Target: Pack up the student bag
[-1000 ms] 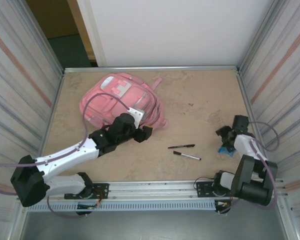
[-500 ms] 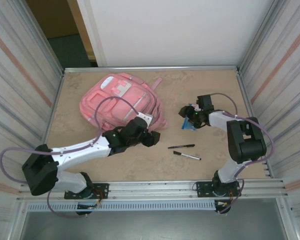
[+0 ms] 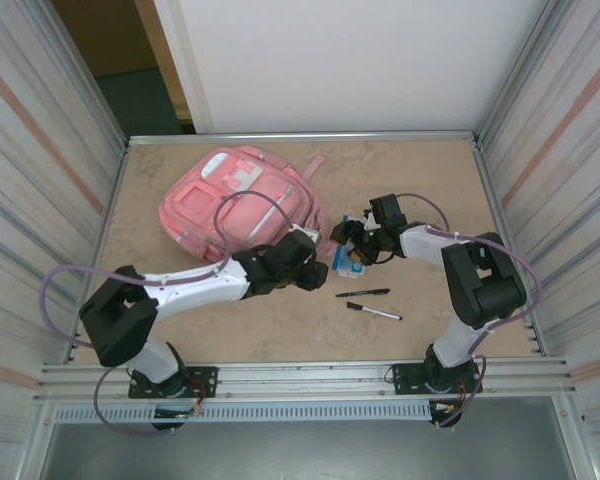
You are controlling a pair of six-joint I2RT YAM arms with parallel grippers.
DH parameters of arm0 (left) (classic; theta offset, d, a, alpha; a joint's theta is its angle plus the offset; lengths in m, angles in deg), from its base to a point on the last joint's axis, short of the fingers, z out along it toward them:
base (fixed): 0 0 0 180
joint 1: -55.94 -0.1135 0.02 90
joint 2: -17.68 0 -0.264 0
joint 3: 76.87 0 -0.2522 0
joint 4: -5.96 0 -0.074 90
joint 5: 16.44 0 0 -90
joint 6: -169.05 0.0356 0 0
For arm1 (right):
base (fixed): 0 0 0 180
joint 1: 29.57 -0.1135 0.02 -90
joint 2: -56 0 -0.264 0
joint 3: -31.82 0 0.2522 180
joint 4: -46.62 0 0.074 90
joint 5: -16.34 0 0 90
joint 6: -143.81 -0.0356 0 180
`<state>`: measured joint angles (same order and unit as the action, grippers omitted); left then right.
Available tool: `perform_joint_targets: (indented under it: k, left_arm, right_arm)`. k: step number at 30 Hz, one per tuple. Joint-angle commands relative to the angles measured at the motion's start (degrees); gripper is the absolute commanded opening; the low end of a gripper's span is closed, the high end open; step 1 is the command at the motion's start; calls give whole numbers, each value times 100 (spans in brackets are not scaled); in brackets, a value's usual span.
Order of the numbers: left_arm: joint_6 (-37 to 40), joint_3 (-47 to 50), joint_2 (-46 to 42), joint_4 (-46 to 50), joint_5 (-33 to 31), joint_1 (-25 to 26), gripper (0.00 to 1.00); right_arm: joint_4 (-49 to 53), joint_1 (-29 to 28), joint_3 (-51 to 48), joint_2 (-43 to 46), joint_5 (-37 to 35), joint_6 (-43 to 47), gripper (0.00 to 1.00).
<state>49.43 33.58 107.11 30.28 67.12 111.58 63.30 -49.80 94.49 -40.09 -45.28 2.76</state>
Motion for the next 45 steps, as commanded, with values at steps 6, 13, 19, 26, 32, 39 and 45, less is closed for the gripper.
perform_joint_targets:
  k: [6,13,19,26,32,39,45]
  left_arm:
    - [-137,-913,889,60,733,52,37]
    - [-434,-1755,1865,223,1163,53,23]
    - [-756,-2030,2533,205,1268,-20,5]
    - [-869,-2104,2930,378,1271,-69,0]
    - [-969,-2066,3028,294,1737,-149,0]
    - [-931,-2039,3028,256,1976,-152,0]
    - [-924,-1868,3024,8,2132,-190,0]
  right_arm:
    - [731,811,-341,863,404,566,71]
    - [987,1317,-367,429,840,1209,68]
    - [1105,1453,-224,-91,948,1556,63]
    - [1310,1447,-166,-235,893,1744,68]
    - [1407,1417,6,-536,1269,1883,69]
    - [1236,1162,79,-870,1622,1861,66]
    - [908,1212,-7,-856,2112,1701,61]
